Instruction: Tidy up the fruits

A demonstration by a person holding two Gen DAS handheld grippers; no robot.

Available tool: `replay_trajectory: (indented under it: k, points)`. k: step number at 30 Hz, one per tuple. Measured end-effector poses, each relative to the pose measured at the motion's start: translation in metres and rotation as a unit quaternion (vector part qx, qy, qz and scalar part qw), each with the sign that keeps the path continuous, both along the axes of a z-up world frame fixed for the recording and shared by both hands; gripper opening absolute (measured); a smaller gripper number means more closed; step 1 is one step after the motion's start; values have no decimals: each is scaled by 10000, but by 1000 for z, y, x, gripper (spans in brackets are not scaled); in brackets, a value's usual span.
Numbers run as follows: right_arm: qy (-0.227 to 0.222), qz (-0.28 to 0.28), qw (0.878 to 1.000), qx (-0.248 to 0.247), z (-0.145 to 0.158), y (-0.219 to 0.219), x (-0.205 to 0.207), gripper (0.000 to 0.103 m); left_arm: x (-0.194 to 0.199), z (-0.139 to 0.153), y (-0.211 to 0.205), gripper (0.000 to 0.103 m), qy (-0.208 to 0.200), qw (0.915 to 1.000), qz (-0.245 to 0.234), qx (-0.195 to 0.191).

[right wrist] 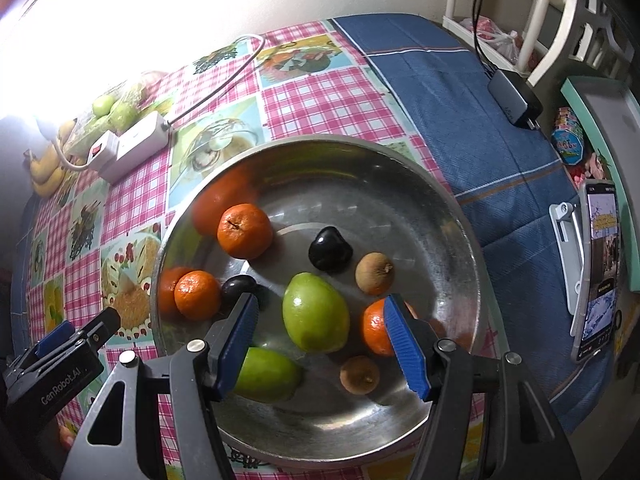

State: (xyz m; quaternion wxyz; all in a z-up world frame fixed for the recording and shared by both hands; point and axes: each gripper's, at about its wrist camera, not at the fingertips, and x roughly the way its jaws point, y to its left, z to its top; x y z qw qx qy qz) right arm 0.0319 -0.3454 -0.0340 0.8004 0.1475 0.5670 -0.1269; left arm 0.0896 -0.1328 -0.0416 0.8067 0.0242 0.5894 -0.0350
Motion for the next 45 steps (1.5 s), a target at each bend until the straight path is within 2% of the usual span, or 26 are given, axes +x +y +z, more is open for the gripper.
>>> replay_trajectory:
  k: [1,3,7,10,27,45]
  points:
    - [-10,23,10000,-11,0,1,1,72,0,0,2,95,-13,10000,29,18]
    - [-64,80,9999,-64,1,4,2,91,1,-1,4,101,-44,9999,89,76]
    - [-174,235,9994,-183,3,11,4,93,2,-2,9,103,-92,9998,147,112]
    - [-191,344,9990,-226,2,18,5,100,0,-2,11,103,-127,9997,136,139]
    - [-525,412,9978,-39,7,42,-24,100,-31,11,36,103,-614,9970,90,470]
    - [-402,485,9979,-120,10,50,-53,100,-74,29,51,103,-910,9929,45,767]
